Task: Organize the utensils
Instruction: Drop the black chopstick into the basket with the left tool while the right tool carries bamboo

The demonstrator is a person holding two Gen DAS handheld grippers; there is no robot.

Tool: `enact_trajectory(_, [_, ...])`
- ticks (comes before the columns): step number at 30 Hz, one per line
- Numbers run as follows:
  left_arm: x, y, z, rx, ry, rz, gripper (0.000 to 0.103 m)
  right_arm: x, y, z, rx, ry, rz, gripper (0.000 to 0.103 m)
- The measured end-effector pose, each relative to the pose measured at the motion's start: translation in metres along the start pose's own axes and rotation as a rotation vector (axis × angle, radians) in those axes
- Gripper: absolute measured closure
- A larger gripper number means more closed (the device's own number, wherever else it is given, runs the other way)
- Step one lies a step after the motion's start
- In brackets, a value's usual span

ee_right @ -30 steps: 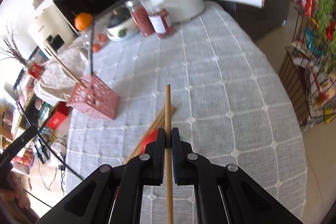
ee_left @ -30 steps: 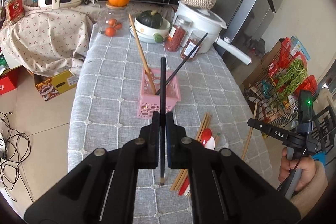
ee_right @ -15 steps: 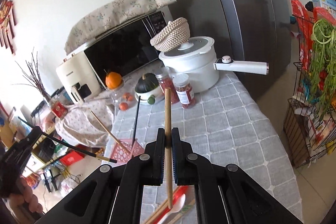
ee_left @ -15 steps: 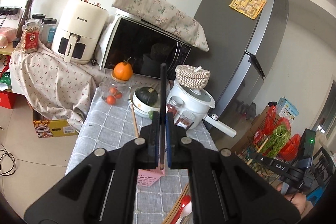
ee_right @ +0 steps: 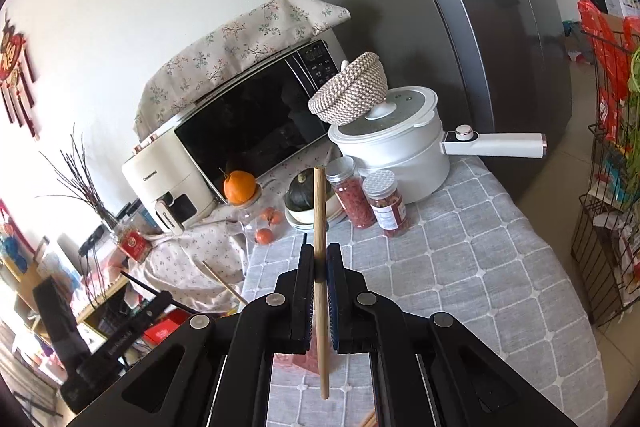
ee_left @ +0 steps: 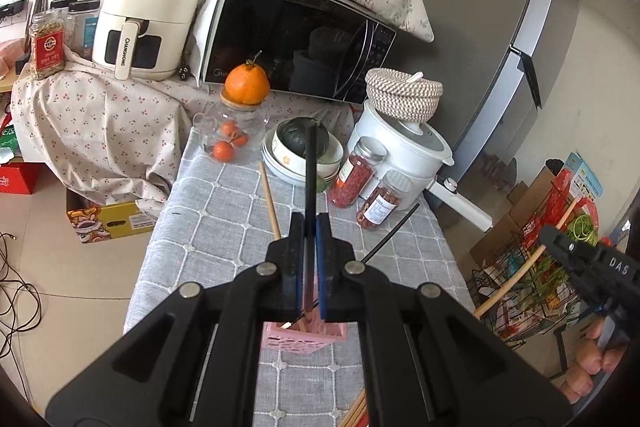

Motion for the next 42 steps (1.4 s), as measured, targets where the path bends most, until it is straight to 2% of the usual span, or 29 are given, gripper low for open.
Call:
enact_trajectory(7, [0.006,0.026,0.001,-0.013,0.012,-0.076,0.097,-0.005,0.009,-0.011,-0.039,-0.001,0.037,0.097])
enact_trajectory(13, [0.005,0.039,-0.001,-0.033,0.024,-0.072,0.096,-0.009,0.016,-0.015,-0.075,0.026,0.070,0.097])
enact_trajectory(14, [0.004,0.039,-0.001,-0.031,0.024,-0.079,0.091,-0.009,0.018,-0.016,-0.079,0.030,0.075,0.097])
enact_trajectory(15, [0.004,0.039,-0.002,-0.035,0.023,-0.079,0.079,-0.009,0.019,-0.016,-0.083,0.032,0.080,0.097])
enact_trajectory(18, [0.001,0.031,-0.003,-0.056,0.036,-0.052,0.057,-0.008,0.026,-0.019,-0.099,0.038,0.098,0.097])
enact_trajectory(24, [0.001,0.016,-0.013,-0.100,0.047,-0.055,0.041,-0.004,0.039,-0.023,-0.117,0.061,0.125,0.097])
enact_trajectory(33, [-0.002,0.002,-0.026,-0.119,0.027,-0.028,0.029,0.014,0.070,-0.038,-0.093,0.045,0.150,0.097])
enact_trajectory(42, [-0.012,-0.015,-0.026,-0.101,0.014,0.030,0.026,0.040,0.097,-0.038,-0.073,0.071,0.125,0.097])
Point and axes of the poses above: each gripper's, at about its wrist camera, not at the fingertips, and y roughly the way its jaws point, z to its right, x to its underside, the point moved 6 cm from there along y, roughly the way its jaws point, and after that the axes turned 14 degrees about -y, right-handed, at the moved point
